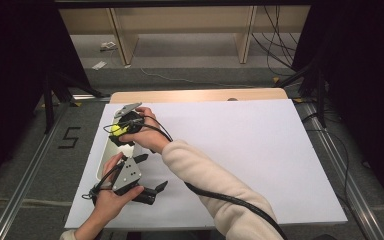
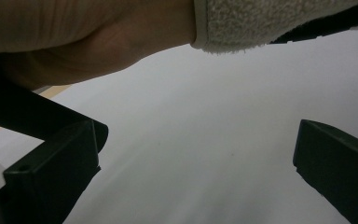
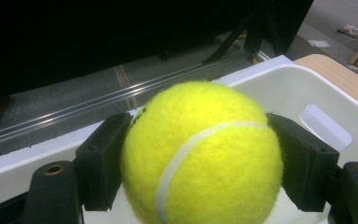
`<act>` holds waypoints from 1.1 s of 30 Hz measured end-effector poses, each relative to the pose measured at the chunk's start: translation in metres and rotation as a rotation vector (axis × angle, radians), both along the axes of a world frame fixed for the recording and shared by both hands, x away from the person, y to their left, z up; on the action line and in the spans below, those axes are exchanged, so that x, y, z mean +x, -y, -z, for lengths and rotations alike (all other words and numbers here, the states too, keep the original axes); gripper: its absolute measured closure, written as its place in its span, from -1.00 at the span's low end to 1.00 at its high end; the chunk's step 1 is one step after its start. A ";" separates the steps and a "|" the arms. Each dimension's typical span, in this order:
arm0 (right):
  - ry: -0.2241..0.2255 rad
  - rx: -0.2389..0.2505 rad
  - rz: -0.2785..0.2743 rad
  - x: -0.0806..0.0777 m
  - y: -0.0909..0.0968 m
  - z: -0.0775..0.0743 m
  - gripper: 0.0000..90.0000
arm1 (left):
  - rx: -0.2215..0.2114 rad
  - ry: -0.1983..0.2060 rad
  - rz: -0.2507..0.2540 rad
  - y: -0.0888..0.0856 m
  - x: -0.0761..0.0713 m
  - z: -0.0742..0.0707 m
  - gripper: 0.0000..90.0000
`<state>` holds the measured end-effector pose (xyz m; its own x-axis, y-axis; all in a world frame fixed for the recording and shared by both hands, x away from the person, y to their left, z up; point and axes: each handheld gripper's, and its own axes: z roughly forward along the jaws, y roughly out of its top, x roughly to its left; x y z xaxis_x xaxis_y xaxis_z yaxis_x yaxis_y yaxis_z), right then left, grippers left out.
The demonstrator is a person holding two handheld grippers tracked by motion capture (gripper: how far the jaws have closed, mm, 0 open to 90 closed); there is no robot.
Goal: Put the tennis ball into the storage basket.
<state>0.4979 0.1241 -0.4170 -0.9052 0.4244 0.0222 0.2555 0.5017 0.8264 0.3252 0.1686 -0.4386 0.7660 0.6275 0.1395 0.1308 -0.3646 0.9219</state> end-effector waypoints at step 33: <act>-0.029 -0.033 -0.011 -0.002 -0.003 0.010 -0.41 | 0.002 0.001 0.000 0.001 0.000 0.000 -1.00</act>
<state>0.4962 0.1270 -0.4270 -0.9089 0.4156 0.0343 0.2732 0.5314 0.8019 0.3251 0.1681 -0.4387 0.7662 0.6269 0.1412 0.1299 -0.3663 0.9214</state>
